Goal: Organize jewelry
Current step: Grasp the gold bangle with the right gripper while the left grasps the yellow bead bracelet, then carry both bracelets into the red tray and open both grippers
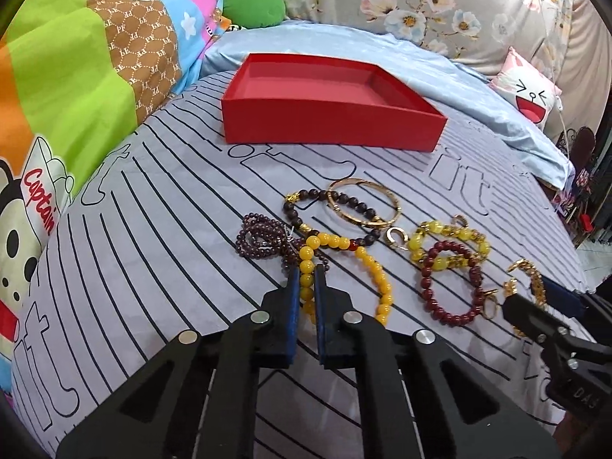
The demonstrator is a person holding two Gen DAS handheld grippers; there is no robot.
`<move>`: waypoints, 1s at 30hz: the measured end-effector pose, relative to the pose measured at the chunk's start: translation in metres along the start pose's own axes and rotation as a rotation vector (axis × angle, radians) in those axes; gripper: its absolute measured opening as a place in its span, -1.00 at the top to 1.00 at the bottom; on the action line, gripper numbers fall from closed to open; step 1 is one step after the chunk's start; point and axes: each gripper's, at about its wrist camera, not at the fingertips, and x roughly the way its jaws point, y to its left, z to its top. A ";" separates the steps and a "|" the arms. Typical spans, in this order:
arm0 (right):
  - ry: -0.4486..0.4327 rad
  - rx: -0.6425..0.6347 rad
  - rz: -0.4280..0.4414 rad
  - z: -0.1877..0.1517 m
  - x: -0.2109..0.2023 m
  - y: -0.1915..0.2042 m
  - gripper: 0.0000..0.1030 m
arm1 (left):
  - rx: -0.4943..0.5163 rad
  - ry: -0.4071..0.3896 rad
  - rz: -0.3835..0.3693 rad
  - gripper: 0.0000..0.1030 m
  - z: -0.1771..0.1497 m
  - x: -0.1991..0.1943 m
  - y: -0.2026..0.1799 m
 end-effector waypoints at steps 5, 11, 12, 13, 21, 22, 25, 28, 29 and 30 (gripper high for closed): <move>-0.017 0.000 0.009 0.001 -0.009 0.003 -0.08 | 0.005 -0.021 -0.038 0.86 0.002 -0.018 -0.007; -0.041 -0.006 0.016 0.003 -0.020 0.008 -0.08 | 0.016 -0.050 -0.078 0.86 0.007 -0.039 -0.017; -0.046 -0.008 0.017 0.003 -0.022 0.009 -0.08 | 0.019 -0.055 -0.082 0.86 0.008 -0.042 -0.019; -0.053 -0.011 0.018 0.005 -0.024 0.010 -0.08 | 0.025 -0.059 -0.089 0.86 0.009 -0.046 -0.021; -0.085 -0.041 0.057 0.031 -0.026 0.016 -0.08 | 0.065 -0.087 -0.128 0.86 0.035 -0.059 -0.034; -0.090 -0.050 0.058 0.035 -0.025 0.017 -0.08 | 0.068 -0.095 -0.134 0.86 0.042 -0.059 -0.035; -0.106 -0.073 0.070 0.058 -0.019 0.018 -0.08 | 0.075 -0.120 -0.147 0.86 0.065 -0.058 -0.035; -0.122 -0.084 0.076 0.088 -0.008 0.017 -0.08 | 0.075 -0.139 -0.159 0.86 0.094 -0.051 -0.033; -0.125 -0.088 0.079 0.098 -0.004 0.017 -0.08 | 0.069 -0.143 -0.163 0.86 0.106 -0.048 -0.032; -0.129 -0.094 0.080 0.113 0.004 0.016 -0.08 | 0.069 -0.147 -0.169 0.86 0.115 -0.045 -0.031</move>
